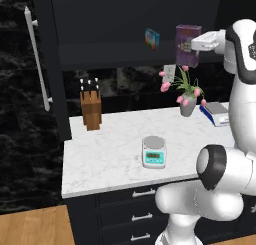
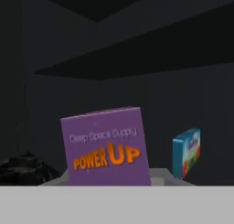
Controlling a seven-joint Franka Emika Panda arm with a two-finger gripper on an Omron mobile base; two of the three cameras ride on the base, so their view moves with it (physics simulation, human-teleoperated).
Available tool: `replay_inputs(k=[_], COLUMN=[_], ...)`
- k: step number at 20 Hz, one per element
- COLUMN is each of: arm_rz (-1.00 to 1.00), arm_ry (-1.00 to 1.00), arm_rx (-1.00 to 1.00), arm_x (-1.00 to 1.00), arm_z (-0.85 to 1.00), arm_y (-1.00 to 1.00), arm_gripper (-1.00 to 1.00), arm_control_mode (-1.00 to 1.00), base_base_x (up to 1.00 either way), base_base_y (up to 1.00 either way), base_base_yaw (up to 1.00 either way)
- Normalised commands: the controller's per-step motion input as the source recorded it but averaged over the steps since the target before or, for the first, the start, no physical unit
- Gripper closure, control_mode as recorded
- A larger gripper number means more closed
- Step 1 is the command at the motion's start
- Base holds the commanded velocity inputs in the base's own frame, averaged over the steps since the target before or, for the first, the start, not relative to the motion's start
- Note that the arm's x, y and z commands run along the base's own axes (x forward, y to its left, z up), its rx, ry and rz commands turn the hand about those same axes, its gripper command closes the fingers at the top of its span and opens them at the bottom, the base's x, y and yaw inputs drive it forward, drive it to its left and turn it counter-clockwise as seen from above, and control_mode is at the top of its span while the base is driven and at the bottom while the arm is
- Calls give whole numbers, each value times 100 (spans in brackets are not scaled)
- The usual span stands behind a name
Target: Pick the cereal and place it on the digital scale for weighing, and close the cabinet.
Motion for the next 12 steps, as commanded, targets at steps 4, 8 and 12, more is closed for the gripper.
replay_inputs(k=[4, 8, 12], arm_rz=[-2, 0, 10], arm_ry=[0, 5, 0], arm_rx=[15, 28, 19], arm_x=[-100, -100, -49], arm_z=[-29, -35, -30], arm_y=[52, 13, 0], arm_gripper=[100, 100, 100], arm_control_mode=[-100, -100, -100], base_base_x=[0, 0, 0], base_base_y=[0, 0, 0], base_base_yaw=[0, 0, 0])
